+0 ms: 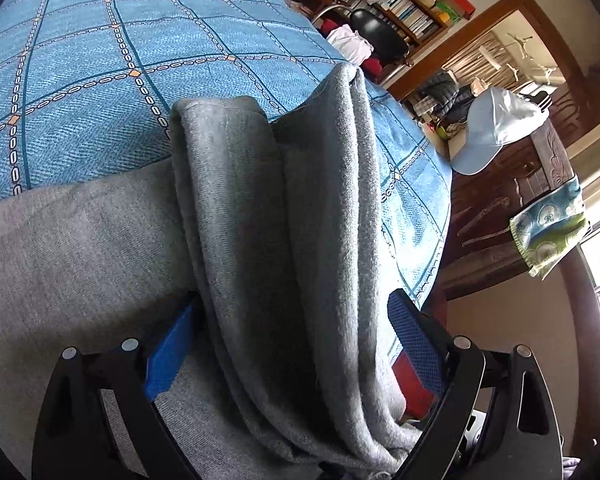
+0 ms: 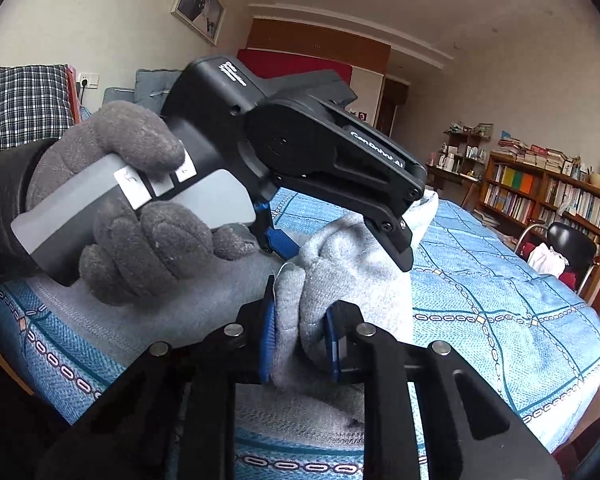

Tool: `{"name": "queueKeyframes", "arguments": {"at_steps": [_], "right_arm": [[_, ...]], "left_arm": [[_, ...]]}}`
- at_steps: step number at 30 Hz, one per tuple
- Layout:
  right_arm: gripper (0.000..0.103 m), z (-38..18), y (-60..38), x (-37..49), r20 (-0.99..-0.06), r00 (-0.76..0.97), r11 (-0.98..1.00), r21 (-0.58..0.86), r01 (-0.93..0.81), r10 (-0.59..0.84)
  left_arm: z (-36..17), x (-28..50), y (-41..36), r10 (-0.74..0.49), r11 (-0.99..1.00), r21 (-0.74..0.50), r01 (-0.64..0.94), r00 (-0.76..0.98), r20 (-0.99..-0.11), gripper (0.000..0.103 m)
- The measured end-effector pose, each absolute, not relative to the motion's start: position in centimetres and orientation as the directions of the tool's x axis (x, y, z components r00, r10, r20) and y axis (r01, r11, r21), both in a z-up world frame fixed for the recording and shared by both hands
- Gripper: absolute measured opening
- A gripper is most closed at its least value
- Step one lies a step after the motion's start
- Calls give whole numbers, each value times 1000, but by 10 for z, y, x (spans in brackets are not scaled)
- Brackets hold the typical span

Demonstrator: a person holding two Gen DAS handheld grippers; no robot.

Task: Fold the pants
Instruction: 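Fold the lifted edge over with the right gripper while the left gripper grasps the fabric, then lay the folded edge down on the pants and open both grippers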

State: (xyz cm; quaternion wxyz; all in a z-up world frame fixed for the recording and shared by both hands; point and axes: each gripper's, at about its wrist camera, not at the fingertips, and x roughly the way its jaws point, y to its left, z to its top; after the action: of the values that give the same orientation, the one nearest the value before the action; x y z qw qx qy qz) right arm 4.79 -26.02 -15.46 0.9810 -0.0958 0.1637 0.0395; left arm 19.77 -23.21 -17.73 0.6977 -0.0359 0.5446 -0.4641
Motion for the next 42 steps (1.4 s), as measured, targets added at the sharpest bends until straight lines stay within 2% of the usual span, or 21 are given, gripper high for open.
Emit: {"name": "queueKeyframes", "arguments": {"at_steps": [1, 2, 3, 6, 9, 14, 18, 24, 30, 37, 42], "right_arm": [[20, -153, -258, 47, -324, 945, 978, -176, -115, 53], [20, -150, -256, 46, -319, 946, 977, -178, -121, 60], [20, -149, -253, 43, -315, 947, 976, -180, -125, 63], [20, -142, -247, 42, -307, 948, 975, -173, -139, 81], [20, -134, -237, 41, -289, 951, 971, -173, -165, 110], [20, -122, -213, 39, -263, 946, 953, -185, -241, 189], [20, -120, -187, 42, -276, 919, 923, -184, -338, 281], [20, -132, -142, 55, -349, 859, 872, -182, -455, 376], [21, -154, -118, 61, -435, 799, 847, -135, -515, 416], [21, -156, -115, 54, -414, 795, 839, -119, -530, 444], [21, -156, -120, 53, -412, 772, 821, -91, -563, 484]], "left_arm": [[-176, 198, -230, -688, 570, -558, 603, -21, -726, 80], [-176, 198, -229, -682, 581, -552, 598, -13, -732, 61], [-174, 199, -225, -678, 592, -549, 590, -4, -735, 49], [-165, 198, -212, -688, 601, -547, 583, 29, -725, 32], [-149, 193, -194, -696, 611, -525, 592, 87, -713, 26], [-127, 182, -148, -707, 636, -493, 594, 193, -681, 23], [-122, 175, -105, -670, 692, -431, 579, 292, -682, 23], [-144, 176, -52, -595, 770, -378, 514, 365, -716, 23], [-175, 181, -18, -580, 790, -406, 459, 345, -738, 24], [-161, 170, 1, -596, 787, -408, 463, 399, -697, 24], [-153, 160, 9, -557, 815, -347, 463, 464, -689, 24]]}}
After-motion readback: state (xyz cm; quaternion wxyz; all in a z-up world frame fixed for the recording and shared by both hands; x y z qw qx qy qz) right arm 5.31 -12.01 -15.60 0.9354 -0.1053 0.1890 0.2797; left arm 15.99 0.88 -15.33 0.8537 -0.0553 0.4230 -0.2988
